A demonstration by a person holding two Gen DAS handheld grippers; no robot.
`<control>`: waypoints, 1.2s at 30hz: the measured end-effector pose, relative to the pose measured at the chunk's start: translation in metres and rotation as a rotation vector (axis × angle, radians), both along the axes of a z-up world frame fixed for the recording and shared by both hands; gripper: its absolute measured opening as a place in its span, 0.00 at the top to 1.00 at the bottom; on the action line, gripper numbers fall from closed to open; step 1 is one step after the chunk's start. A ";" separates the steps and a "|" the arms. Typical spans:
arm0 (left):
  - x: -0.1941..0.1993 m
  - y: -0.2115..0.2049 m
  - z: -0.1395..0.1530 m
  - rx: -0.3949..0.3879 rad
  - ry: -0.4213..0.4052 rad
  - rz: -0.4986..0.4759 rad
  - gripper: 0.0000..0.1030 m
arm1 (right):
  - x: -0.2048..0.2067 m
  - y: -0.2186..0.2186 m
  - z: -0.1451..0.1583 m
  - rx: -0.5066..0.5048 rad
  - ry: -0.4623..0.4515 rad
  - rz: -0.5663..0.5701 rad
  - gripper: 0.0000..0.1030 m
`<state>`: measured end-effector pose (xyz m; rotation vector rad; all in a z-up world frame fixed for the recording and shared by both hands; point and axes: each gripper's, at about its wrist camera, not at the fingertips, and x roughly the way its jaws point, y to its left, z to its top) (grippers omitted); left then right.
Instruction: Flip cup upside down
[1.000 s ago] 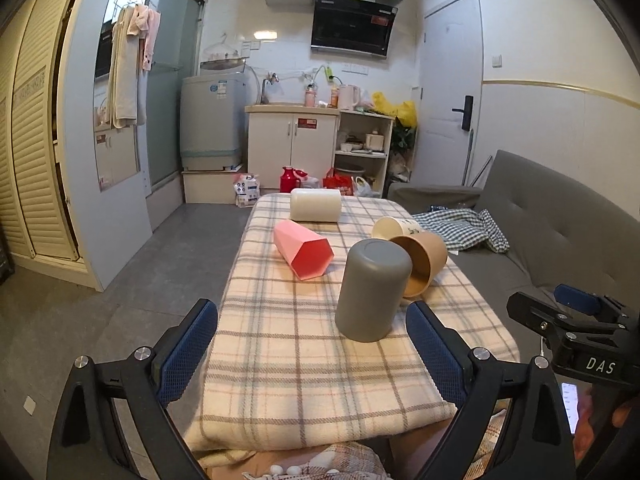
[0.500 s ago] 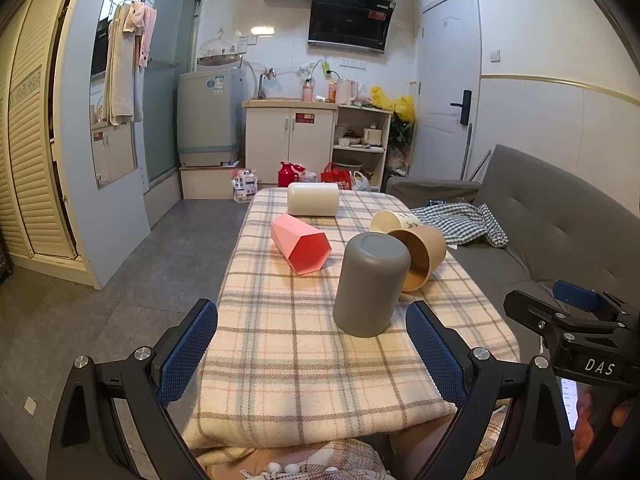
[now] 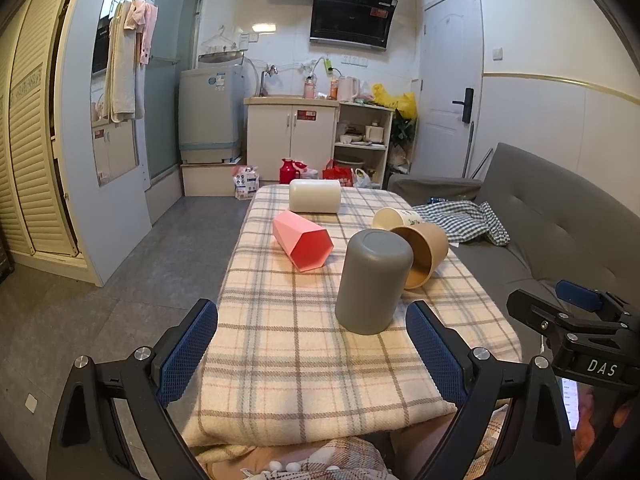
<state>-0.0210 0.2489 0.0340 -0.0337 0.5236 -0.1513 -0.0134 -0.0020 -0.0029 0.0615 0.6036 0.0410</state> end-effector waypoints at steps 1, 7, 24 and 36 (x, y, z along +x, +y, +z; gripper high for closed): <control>0.000 0.000 0.000 0.000 0.000 0.000 0.05 | 0.000 0.000 0.000 0.000 0.000 0.000 0.00; -0.001 -0.001 0.000 0.008 -0.001 -0.001 0.05 | 0.000 -0.002 -0.003 0.000 0.004 -0.002 0.00; -0.001 -0.001 0.000 0.006 -0.001 -0.001 0.05 | -0.001 -0.002 -0.004 -0.001 0.004 -0.002 0.00; -0.001 -0.001 0.000 0.005 -0.001 0.000 0.05 | 0.000 0.000 -0.006 -0.005 0.005 0.002 0.00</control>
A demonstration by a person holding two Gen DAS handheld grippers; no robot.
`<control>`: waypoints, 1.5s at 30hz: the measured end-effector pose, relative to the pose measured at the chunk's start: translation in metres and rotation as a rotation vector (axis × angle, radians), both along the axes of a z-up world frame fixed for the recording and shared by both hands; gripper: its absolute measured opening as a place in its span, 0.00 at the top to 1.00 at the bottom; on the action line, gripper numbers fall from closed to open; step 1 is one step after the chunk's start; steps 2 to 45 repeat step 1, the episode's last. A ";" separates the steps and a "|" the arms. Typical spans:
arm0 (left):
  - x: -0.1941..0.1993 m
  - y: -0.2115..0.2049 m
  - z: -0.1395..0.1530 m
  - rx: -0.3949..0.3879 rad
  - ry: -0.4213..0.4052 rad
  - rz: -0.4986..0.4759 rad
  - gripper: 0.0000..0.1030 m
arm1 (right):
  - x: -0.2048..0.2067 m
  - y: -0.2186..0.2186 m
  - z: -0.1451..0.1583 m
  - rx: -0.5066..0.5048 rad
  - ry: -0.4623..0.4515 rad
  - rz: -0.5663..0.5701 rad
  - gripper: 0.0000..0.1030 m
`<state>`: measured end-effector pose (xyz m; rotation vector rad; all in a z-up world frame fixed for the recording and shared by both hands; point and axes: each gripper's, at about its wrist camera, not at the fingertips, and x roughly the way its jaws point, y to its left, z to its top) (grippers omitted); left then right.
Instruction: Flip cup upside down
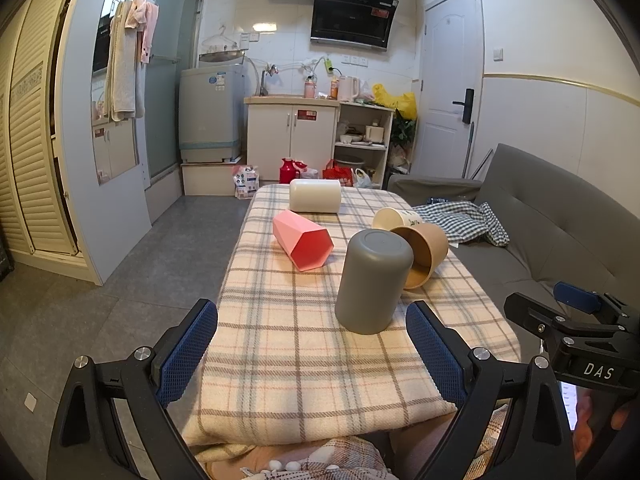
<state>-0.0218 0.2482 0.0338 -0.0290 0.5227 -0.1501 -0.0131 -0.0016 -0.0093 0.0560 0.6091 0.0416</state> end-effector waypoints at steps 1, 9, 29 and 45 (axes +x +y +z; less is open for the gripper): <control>0.000 0.000 0.000 0.000 0.001 -0.002 0.05 | 0.000 0.000 0.000 -0.001 0.000 0.001 0.00; 0.000 0.000 0.000 0.000 0.001 -0.002 0.05 | 0.000 0.000 0.000 -0.001 0.000 0.001 0.00; 0.000 0.000 0.000 0.000 0.001 -0.002 0.05 | 0.000 0.000 0.000 -0.001 0.000 0.001 0.00; 0.000 0.000 0.000 0.000 0.001 -0.002 0.05 | 0.000 0.000 0.000 -0.001 0.000 0.001 0.00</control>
